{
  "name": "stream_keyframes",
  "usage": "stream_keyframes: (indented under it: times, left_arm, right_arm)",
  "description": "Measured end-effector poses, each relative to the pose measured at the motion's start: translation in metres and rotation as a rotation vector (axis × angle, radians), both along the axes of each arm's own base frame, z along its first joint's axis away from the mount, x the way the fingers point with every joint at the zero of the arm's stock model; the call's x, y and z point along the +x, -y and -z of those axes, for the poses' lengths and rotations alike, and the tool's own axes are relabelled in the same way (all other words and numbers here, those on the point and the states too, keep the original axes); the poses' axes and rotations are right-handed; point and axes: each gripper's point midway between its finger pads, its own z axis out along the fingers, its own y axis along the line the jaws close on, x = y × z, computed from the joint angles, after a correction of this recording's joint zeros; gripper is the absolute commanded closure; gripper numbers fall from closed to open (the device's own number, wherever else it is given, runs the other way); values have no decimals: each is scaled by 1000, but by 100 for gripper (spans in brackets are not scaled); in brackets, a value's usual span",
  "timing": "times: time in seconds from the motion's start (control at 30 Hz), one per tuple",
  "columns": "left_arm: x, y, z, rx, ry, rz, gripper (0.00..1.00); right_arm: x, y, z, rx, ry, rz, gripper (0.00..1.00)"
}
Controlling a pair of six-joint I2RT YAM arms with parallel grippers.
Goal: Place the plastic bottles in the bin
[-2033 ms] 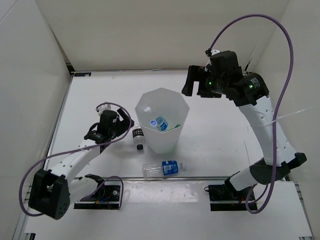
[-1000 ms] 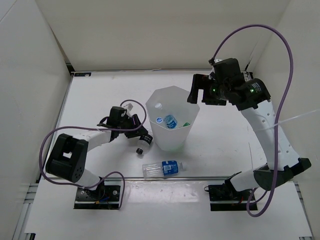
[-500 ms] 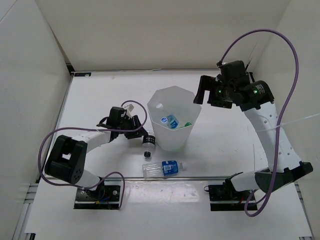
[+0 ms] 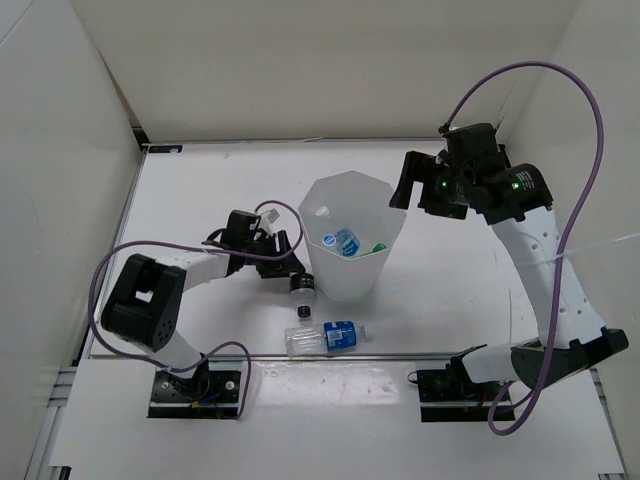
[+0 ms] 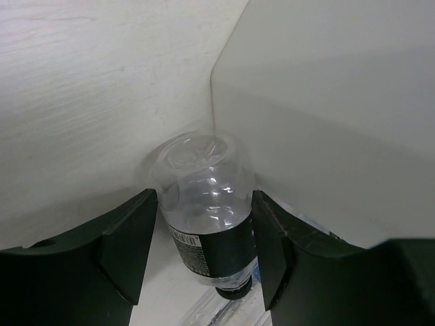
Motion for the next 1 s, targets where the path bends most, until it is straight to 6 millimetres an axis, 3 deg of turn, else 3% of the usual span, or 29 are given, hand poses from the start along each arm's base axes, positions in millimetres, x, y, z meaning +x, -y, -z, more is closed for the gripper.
stream_keyframes:
  times: [0.1, 0.3, 0.33, 0.43, 0.6, 0.87, 1.0]
  left_arm:
    - [3, 10, 4, -37, -36, 41, 34]
    - [3, 24, 4, -74, -57, 94, 46]
    - [3, 25, 4, -75, -58, 96, 48]
    - [2, 24, 2, -75, -55, 95, 67]
    - [1, 10, -4, -46, -38, 46, 68]
    - [22, -12, -48, -13, 81, -39, 71]
    - [53, -27, -95, 19, 188, -106, 70]
  right_arm:
    - [0, 0, 0, 2, -1, -1, 0]
    - [0, 1, 0, 7, -2, 2, 0]
    - [0, 1, 0, 6, -3, 2, 0]
    - [-1, 3, 3, 5, -11, 5, 0]
    - [0, 6, 4, 4, -14, 17, 0]
    - [-1, 4, 10, 9, -32, 10, 0]
    - [-2, 3, 9, 15, -35, 4, 0]
